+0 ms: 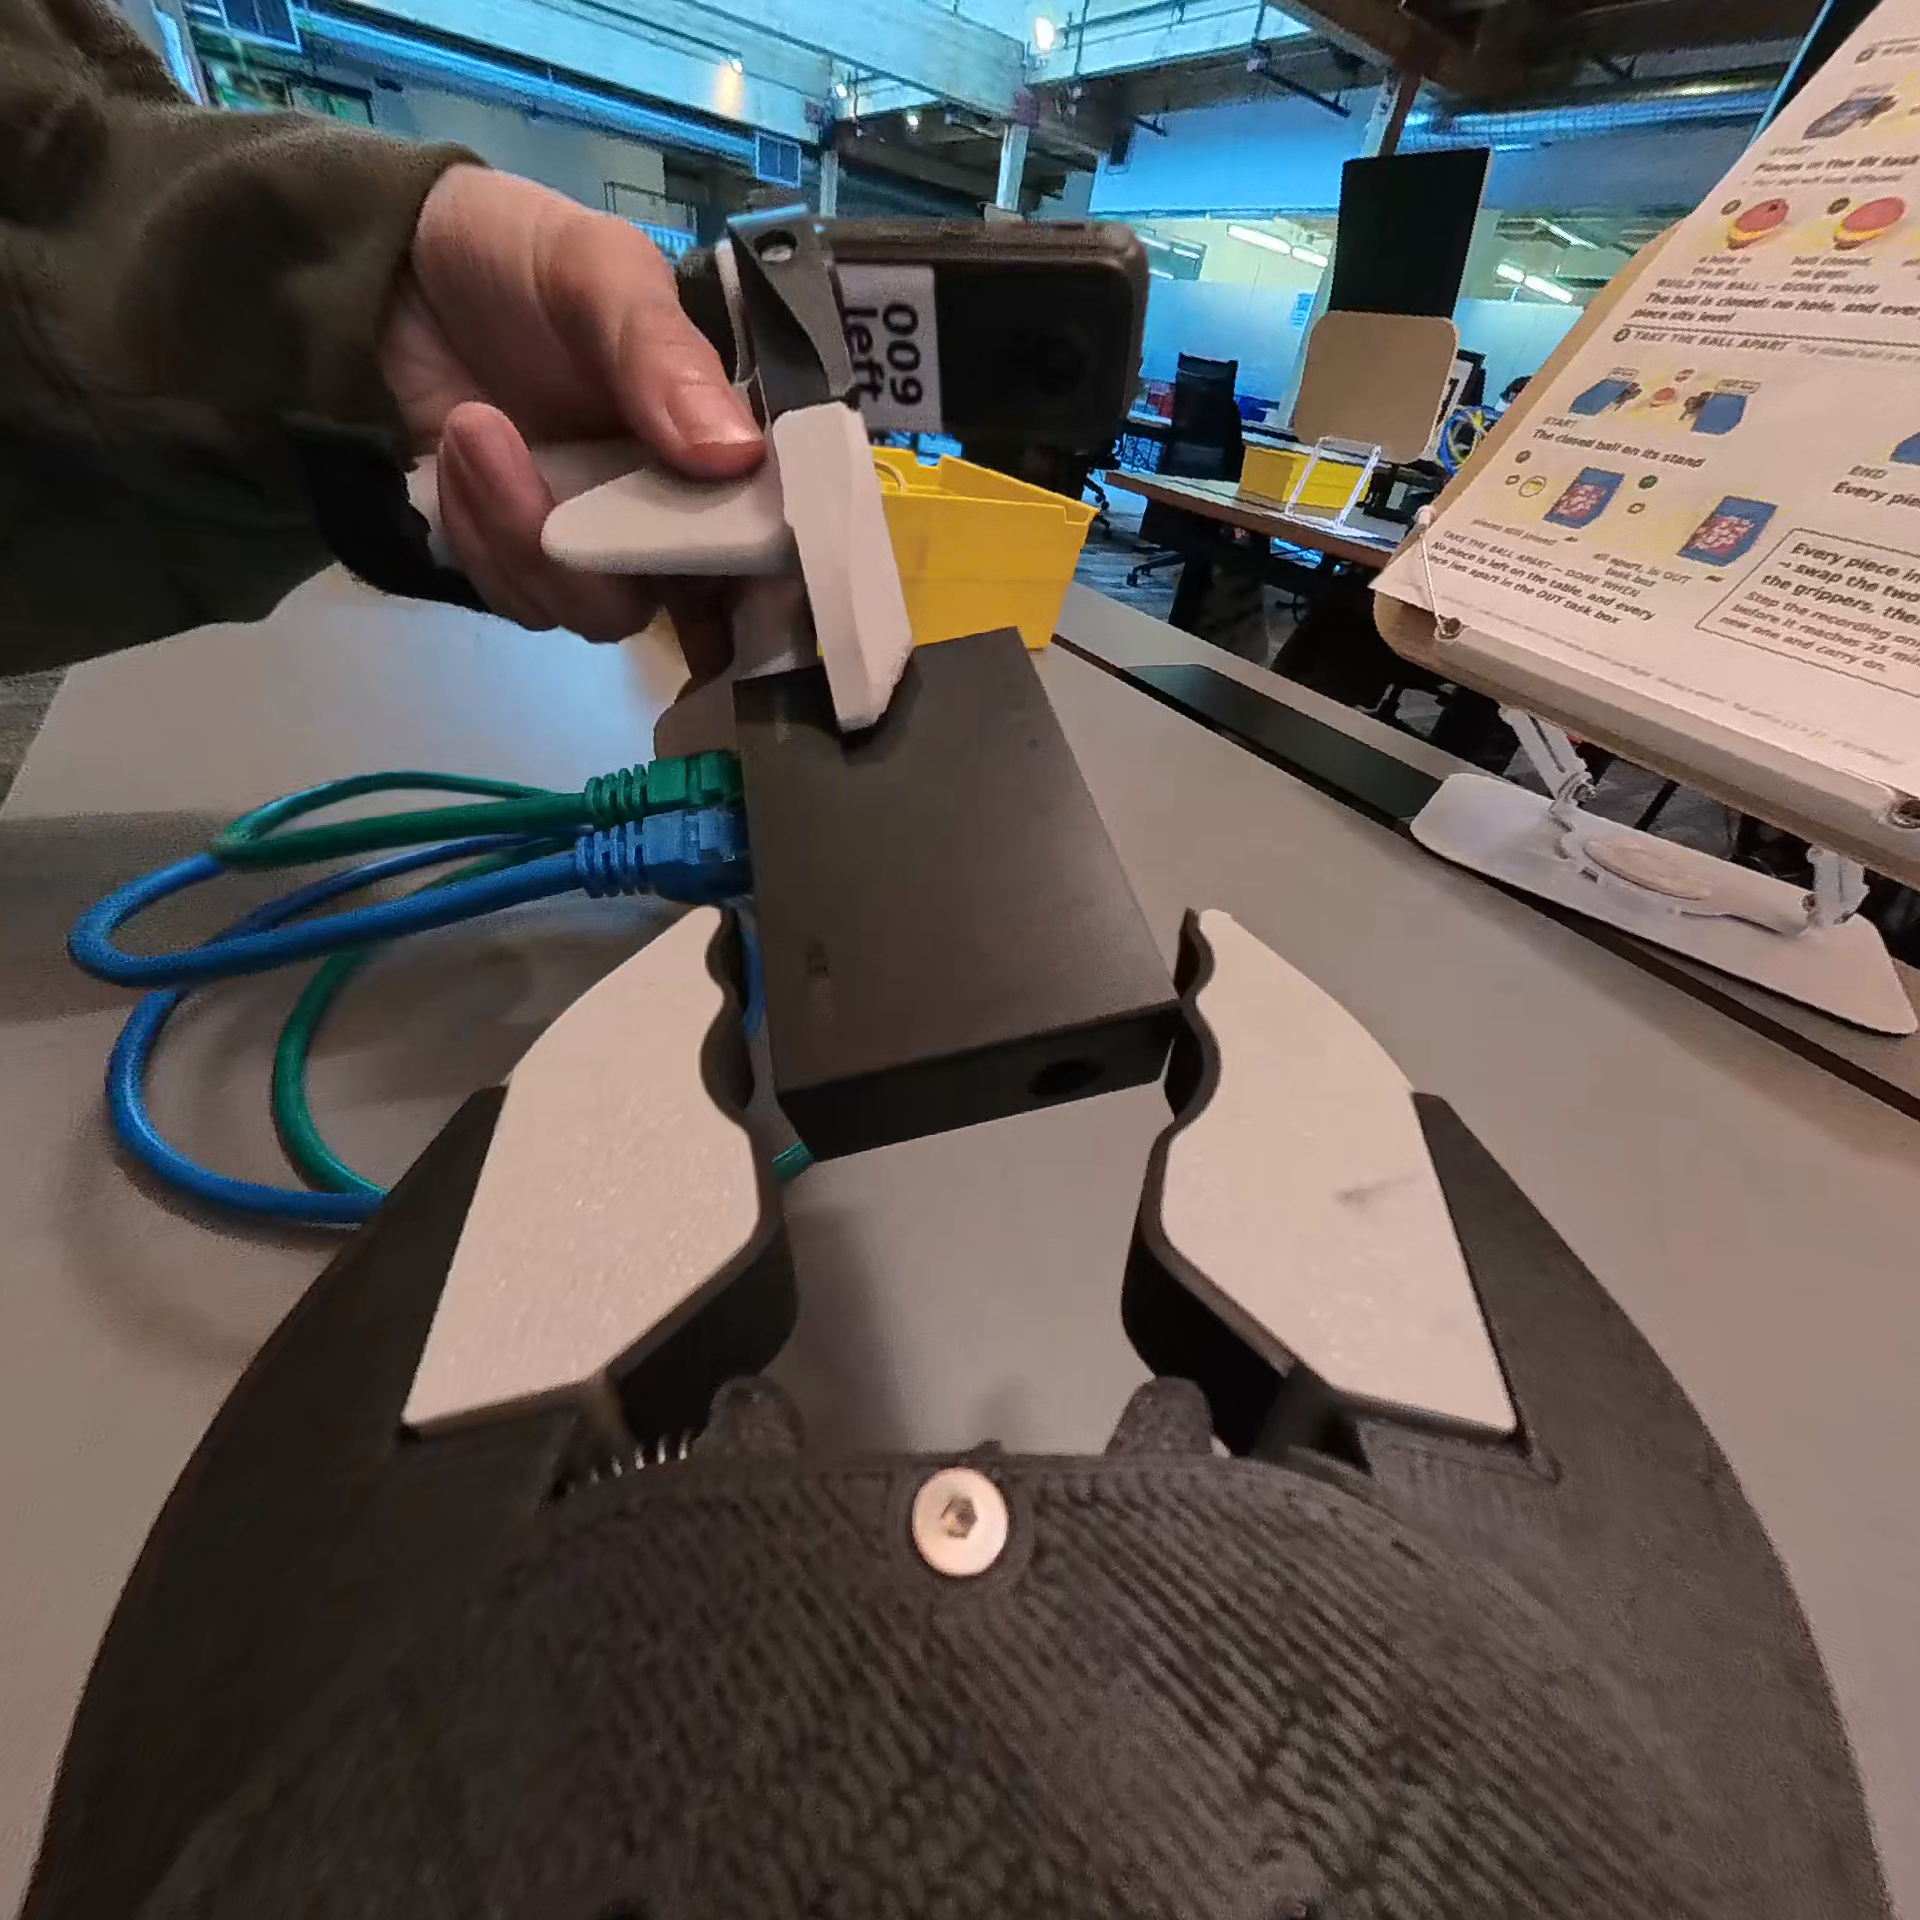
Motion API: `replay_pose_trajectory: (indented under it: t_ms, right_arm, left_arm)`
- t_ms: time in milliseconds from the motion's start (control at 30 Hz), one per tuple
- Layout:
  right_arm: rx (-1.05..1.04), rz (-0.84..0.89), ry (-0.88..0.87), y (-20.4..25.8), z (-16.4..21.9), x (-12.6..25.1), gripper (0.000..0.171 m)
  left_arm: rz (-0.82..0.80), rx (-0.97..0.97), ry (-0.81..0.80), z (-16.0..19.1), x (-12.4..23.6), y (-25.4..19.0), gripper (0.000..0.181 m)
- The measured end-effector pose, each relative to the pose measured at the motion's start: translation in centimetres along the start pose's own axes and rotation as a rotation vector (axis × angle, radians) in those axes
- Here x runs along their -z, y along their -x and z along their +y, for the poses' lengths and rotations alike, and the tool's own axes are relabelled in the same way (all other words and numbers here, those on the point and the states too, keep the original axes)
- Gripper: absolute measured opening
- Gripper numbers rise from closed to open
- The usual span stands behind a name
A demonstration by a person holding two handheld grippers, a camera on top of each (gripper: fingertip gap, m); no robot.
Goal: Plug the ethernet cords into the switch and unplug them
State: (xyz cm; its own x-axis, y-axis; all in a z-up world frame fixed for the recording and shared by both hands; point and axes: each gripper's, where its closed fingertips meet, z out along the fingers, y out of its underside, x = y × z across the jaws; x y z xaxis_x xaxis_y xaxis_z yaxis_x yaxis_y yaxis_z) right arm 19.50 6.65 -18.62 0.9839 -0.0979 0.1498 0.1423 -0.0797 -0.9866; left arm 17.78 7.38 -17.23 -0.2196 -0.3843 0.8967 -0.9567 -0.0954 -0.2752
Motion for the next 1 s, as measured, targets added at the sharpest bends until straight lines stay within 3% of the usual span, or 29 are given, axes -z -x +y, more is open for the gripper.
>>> replay_pose_trajectory:
  t_ms: [333, 433, 467, 700, 833, 1000]
  right_arm:
    - [0.035, -0.036, -0.001, 0.7, 0.0, 0.0, 0.073]
    - [0.115, -0.011, 0.024, 0.8, 0.4, -0.3, 0.080]
    - [0.141, -0.006, 0.038, 0.9, 0.6, -0.4, 0.075]
    - [0.111, 0.004, 0.131, 0.6, 1.7, -0.7, 0.073]
    - [0.021, 0.076, 0.169, -0.7, 2.1, -0.7, 0.073]
    - [-0.184, 0.157, 0.170, -3.1, 2.4, 0.1, 0.073]
  left_arm:
    - [-0.058, -0.038, 0.132, 1.0, 0.3, 0.1, 0.026]
    - [-0.077, -0.037, 0.150, 1.0, 0.2, 0.0, 0.026]
    - [-0.087, -0.043, 0.165, 1.1, 0.1, 0.1, 0.026]
    - [-0.122, -0.054, 0.147, 0.5, 0.1, 0.3, 0.027]
    - [-0.168, -0.105, 0.043, -1.4, 0.0, 1.0, 0.028]
    - [-0.521, -0.434, -0.207, -5.5, 3.4, 1.4, 0.030]
